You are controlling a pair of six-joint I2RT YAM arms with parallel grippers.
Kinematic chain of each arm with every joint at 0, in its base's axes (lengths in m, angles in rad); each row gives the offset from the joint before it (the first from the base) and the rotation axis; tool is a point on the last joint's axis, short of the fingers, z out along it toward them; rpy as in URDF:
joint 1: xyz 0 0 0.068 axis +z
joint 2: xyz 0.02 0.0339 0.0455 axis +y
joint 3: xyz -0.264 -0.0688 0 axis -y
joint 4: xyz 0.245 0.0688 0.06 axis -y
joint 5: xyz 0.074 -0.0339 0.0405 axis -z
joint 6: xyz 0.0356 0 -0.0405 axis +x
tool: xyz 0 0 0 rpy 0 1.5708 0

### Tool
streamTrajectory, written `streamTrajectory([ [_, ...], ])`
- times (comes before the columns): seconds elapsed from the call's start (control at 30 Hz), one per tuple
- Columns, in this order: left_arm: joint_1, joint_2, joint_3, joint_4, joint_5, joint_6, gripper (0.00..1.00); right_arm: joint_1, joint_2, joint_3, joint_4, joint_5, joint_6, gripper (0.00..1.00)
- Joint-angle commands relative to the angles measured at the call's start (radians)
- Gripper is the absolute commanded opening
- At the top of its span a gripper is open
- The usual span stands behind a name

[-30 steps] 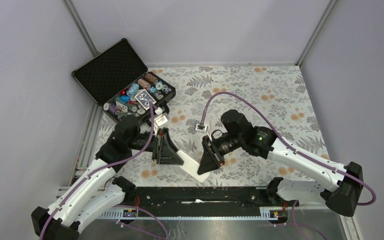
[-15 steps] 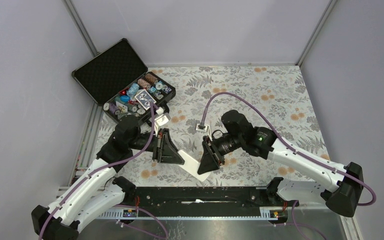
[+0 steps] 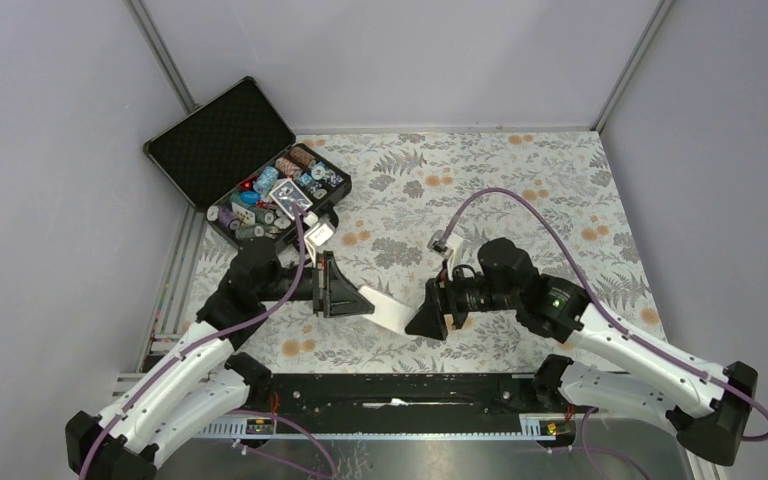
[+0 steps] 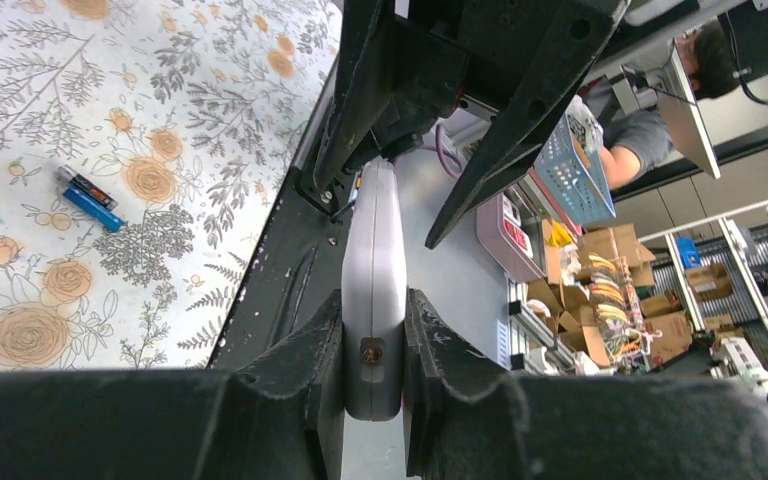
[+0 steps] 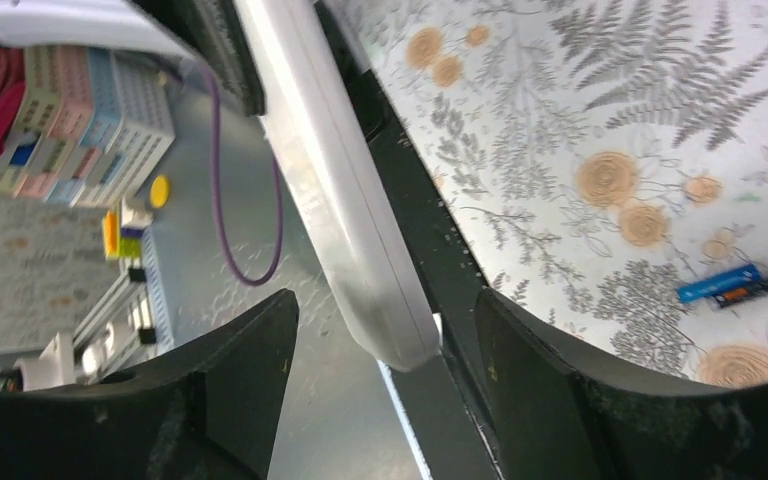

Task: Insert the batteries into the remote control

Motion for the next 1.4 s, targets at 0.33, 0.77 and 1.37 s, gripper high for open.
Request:
streamTrajectory([
  [0.33, 0.064, -0.048, -0.11, 0.335, -0.106, -0.205, 0.0, -0.045, -0.15, -0.145, 0.211, 0.277, 0.197, 0.69],
  [0.77, 0.154, -0.014, -0.203, 0.632, -0.027, -0.421, 0.0, -0.084, -0.11, -0.211, 0.487, 0.159, 0.333, 0.6],
  [1.37, 0.224, -0.007, -0.255, 0.736, 0.018, -0.495, 0.0, -0.097, -0.114, -0.26, 0.586, 0.13, 0.382, 0.19],
])
